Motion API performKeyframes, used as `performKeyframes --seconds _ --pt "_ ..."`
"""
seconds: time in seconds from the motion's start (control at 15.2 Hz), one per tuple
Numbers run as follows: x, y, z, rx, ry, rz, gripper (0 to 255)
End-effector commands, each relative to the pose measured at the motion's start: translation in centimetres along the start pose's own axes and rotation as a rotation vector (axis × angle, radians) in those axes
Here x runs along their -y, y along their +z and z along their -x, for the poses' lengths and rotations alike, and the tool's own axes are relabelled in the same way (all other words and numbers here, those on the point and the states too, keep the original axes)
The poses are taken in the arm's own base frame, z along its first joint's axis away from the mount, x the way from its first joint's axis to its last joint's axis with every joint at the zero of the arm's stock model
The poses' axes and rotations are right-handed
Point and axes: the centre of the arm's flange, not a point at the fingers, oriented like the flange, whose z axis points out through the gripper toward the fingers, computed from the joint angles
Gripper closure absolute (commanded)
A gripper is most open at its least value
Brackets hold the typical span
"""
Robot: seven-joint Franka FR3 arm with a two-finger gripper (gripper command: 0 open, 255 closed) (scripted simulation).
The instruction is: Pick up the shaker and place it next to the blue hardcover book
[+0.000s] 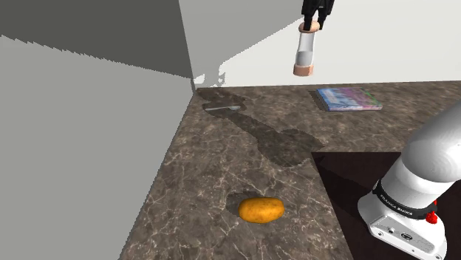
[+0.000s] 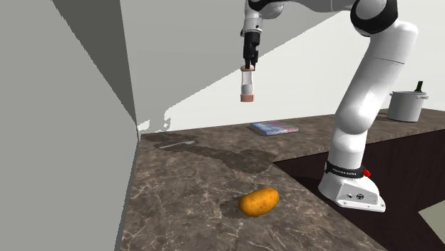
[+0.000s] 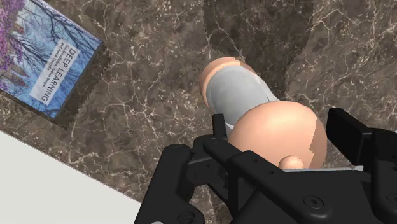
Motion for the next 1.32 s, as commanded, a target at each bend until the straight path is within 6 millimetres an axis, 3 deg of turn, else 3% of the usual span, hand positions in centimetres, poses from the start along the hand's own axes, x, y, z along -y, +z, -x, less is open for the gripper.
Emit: performKeyframes --seconds 0.0,0.79,1.25 --pt "-2.6 -0.2 0.6 0.0 -0.002 0.0 255" --pt "-17.4 -1.9 5.0 0.0 -0.002 0.0 255" --pt "-17.8 1.8 4.9 0.0 -0.002 0.0 255"
